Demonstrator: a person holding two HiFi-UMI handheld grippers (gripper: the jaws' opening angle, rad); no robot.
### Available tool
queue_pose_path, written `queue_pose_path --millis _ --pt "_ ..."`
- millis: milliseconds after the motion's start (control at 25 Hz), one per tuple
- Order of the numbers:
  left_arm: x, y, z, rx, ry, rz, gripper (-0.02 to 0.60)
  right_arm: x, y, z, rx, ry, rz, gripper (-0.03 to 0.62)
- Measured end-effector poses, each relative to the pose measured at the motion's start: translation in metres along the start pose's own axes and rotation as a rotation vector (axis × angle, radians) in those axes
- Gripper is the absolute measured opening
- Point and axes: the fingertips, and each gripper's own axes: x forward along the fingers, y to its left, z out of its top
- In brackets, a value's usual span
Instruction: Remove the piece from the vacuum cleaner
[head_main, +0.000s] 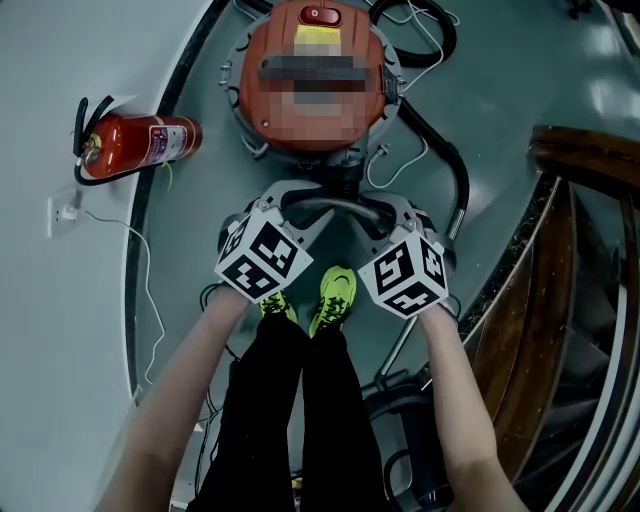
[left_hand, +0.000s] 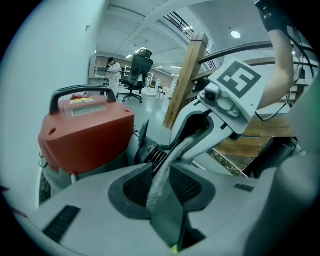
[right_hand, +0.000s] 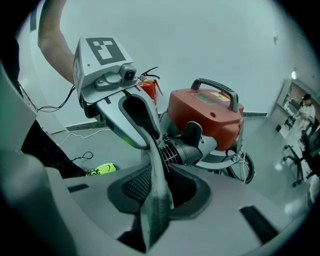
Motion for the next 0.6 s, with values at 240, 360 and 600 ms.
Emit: queue_pose_path --millis 240,360,600 --pt "-0.0003 0.0001 -0.0004 -0.001 0.022 -0.002 0.106 -0.0005 0.0015 -0.0008 0.009 0.002 0.012 0.084" --pt "-0.0007 0.0005 -0.0001 0.005 0.026 -0.002 0.101 -0.0008 0.0009 -0.0003 0.008 -0.001 0.007 0.081" --pt "-0.0021 -0.0009 -0.0019 0.01 0.03 0.0 0.092 -0.0008 0.0024 -0.0004 -0.007 -0.004 0.0 0.075"
